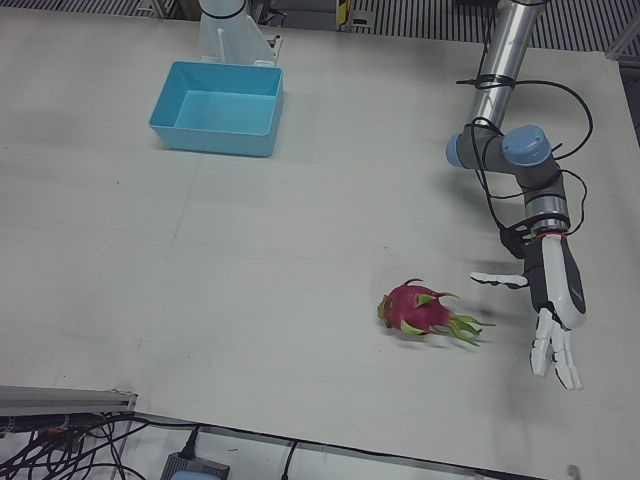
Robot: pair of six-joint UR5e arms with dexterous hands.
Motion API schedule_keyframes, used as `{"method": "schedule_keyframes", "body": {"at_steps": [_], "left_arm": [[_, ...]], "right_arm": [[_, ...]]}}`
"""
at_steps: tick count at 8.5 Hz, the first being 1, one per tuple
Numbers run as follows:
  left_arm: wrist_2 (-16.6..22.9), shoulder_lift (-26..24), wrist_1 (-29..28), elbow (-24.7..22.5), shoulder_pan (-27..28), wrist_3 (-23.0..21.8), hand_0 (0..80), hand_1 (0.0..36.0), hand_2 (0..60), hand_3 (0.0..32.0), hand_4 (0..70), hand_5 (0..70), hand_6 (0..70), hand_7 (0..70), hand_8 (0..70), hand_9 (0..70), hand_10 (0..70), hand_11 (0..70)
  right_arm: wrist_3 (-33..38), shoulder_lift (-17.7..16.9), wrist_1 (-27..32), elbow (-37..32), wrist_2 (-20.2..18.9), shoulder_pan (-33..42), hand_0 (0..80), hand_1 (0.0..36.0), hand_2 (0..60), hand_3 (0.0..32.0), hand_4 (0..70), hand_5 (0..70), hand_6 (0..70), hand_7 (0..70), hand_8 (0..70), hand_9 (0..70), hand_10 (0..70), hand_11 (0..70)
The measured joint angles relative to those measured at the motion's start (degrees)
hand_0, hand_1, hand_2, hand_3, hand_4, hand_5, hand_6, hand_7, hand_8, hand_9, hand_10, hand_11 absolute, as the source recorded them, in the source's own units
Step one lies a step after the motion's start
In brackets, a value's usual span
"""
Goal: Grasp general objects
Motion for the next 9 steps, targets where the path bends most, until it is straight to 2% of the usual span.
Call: {"method": "schedule_keyframes", "body": {"at_steps": [5, 6, 7, 8, 9], "left_arm": [[0.3, 0.4, 0.7, -2.3, 0.1, -0.1, 46.8, 13.9, 7.1, 11.4, 3.5, 0.0, 0.0, 0.0, 0.0, 0.0, 0.0, 0.0], [0.4, 0.3, 3.9, -4.2, 0.2, 0.2, 46.6, 13.5, 7.7, 14.2, 4.1, 0.0, 0.0, 0.1, 0.0, 0.0, 0.0, 0.0], [0.5, 0.3, 10.9, -8.6, 0.7, 0.6, 46.6, 12.8, 5.6, 16.4, 3.4, 0.0, 0.0, 1.0, 0.0, 0.0, 0.0, 0.0], [0.8, 1.2, 17.8, -14.3, 0.9, 0.8, 46.9, 12.7, 3.5, 19.6, 1.9, 0.0, 0.0, 0.0, 0.0, 0.0, 0.0, 0.0], [2.0, 3.7, 24.9, -21.8, 1.1, 0.9, 46.6, 11.9, 0.6, 20.6, 1.0, 0.0, 0.0, 0.0, 0.0, 0.0, 0.0, 0.0]], "right_arm": [[0.0, 0.0, 0.0, 0.1, 0.0, 0.0, 0.0, 0.0, 0.0, 0.0, 0.0, 0.0, 0.0, 0.0, 0.0, 0.0, 0.0, 0.0], [0.0, 0.0, 0.0, 0.1, 0.0, 0.0, 0.0, 0.0, 0.0, 0.0, 0.0, 0.0, 0.0, 0.0, 0.0, 0.0, 0.0, 0.0], [0.0, 0.0, 0.0, 0.0, 0.0, 0.0, 0.0, 0.0, 0.0, 0.0, 0.0, 0.0, 0.0, 0.0, 0.0, 0.0, 0.0, 0.0], [0.0, 0.0, 0.0, 0.0, 0.0, 0.0, 0.0, 0.0, 0.0, 0.0, 0.0, 0.0, 0.0, 0.0, 0.0, 0.0, 0.0, 0.0], [0.0, 0.0, 0.0, 0.0, 0.0, 0.0, 0.0, 0.0, 0.0, 0.0, 0.0, 0.0, 0.0, 0.0, 0.0, 0.0, 0.0, 0.0]]}}
